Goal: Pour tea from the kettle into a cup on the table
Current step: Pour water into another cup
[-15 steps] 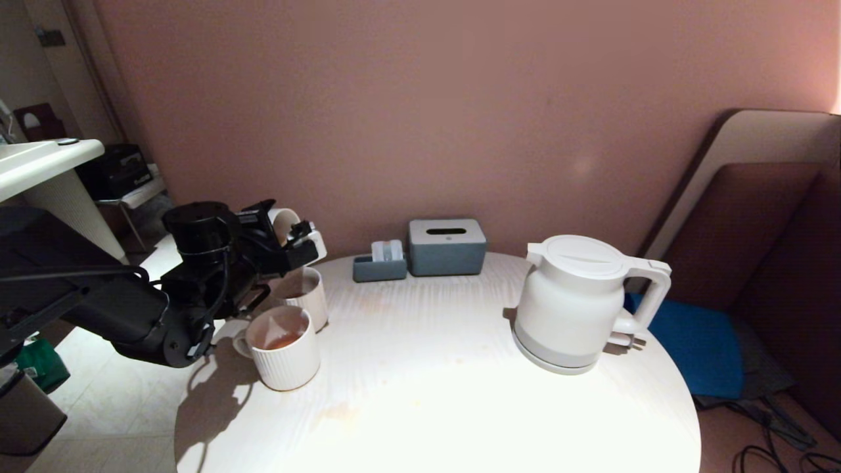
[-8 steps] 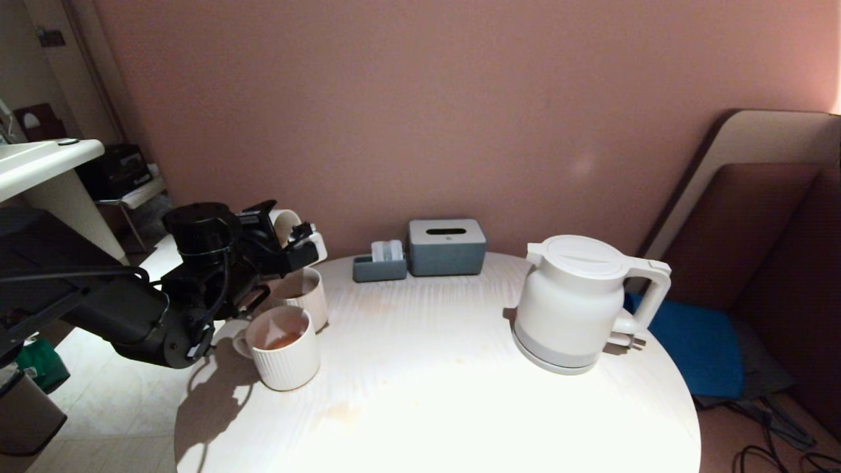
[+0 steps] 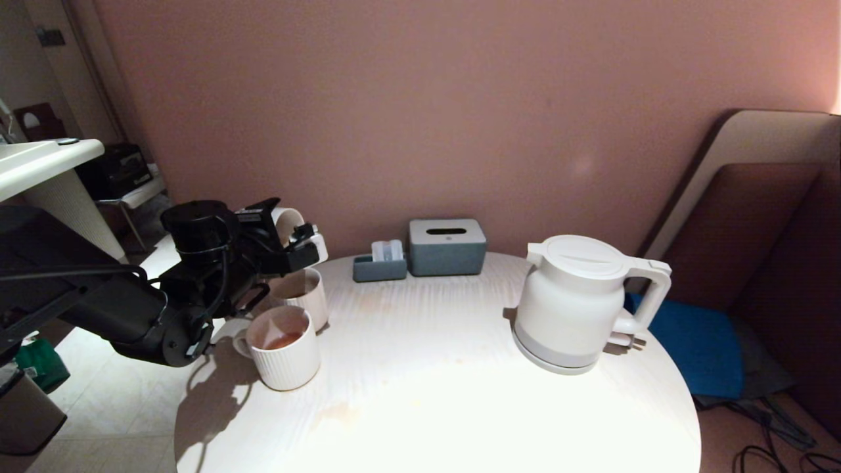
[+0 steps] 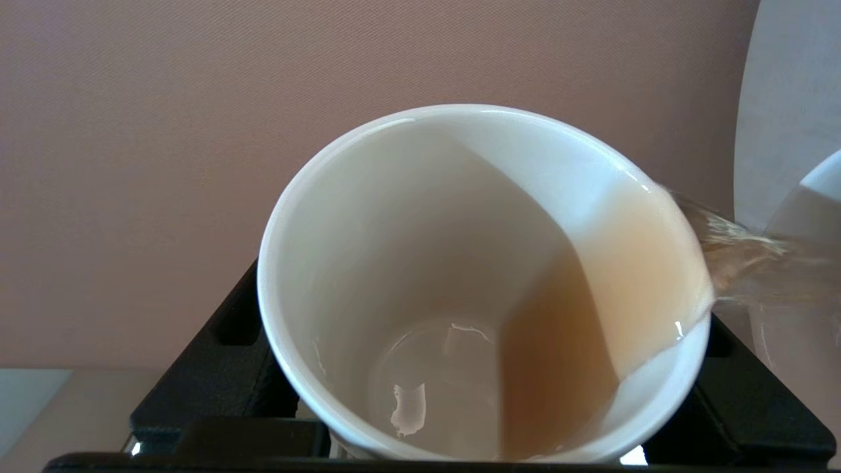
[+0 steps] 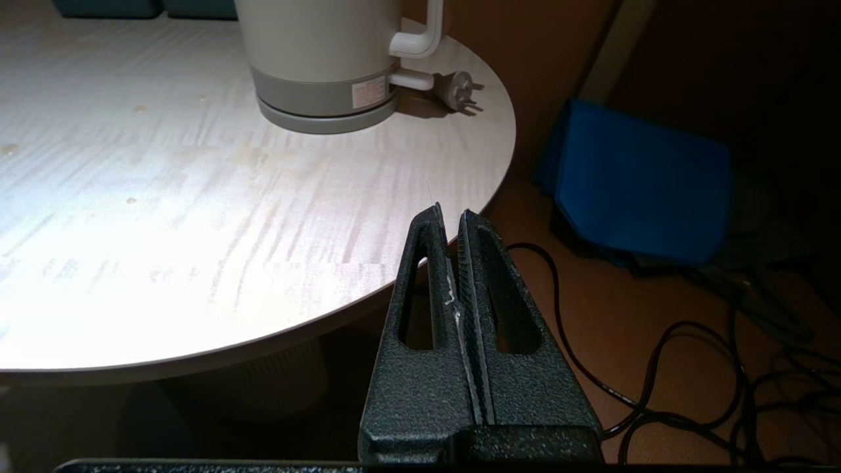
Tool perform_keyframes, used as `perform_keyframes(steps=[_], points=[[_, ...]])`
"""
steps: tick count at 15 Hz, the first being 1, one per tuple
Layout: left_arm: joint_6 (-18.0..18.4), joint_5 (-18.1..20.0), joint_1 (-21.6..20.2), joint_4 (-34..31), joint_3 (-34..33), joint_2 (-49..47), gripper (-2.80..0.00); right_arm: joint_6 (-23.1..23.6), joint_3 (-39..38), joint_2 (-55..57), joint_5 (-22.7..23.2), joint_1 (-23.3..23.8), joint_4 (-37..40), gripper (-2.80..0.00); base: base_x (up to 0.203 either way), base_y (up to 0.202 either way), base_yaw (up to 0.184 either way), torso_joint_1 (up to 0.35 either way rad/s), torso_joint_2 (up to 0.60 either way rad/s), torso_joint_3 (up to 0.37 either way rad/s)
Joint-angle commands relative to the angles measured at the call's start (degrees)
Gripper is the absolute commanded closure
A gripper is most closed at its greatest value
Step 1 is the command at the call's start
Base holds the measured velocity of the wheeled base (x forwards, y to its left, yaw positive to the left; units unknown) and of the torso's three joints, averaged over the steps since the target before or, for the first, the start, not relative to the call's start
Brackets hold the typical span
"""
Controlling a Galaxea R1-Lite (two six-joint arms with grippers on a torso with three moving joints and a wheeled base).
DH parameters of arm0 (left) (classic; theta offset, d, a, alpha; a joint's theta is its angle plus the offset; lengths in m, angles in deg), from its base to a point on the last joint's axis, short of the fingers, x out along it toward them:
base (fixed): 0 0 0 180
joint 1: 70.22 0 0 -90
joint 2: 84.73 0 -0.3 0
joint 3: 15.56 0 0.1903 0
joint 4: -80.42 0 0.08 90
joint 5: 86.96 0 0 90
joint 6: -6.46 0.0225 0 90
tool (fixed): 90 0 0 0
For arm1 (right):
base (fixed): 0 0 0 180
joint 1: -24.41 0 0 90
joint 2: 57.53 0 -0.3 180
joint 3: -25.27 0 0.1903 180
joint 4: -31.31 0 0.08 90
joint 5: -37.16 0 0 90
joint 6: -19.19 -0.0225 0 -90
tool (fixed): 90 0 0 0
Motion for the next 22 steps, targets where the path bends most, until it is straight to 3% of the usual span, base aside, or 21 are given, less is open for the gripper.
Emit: perform_keyframes(steps=[1, 18, 20, 22], points=[[0.4, 0.0, 0.1, 0.3, 0.0, 0.1, 0.0, 0.0, 0.0, 0.1, 0.0, 0.0, 0.1, 0.0, 0.0, 0.0, 0.0, 0.0, 0.0, 0.0], [1.6, 0.1, 0.0, 0.4, 0.4, 0.0, 0.0, 0.0, 0.0, 0.1, 0.0, 0.0, 0.0, 0.0, 0.0, 0.0, 0.0, 0.0, 0.0, 0.0], [1.1, 0.2, 0.0, 0.4, 0.3, 0.2, 0.0, 0.0, 0.0, 0.1, 0.0, 0.0, 0.0, 0.0, 0.0, 0.0, 0.0, 0.0, 0.0, 0.0], [-1.6, 0.0, -0.1, 0.3, 0.3, 0.5, 0.0, 0.0, 0.0, 0.1, 0.0, 0.0, 0.0, 0.0, 0.0, 0.0, 0.0, 0.0, 0.0, 0.0]])
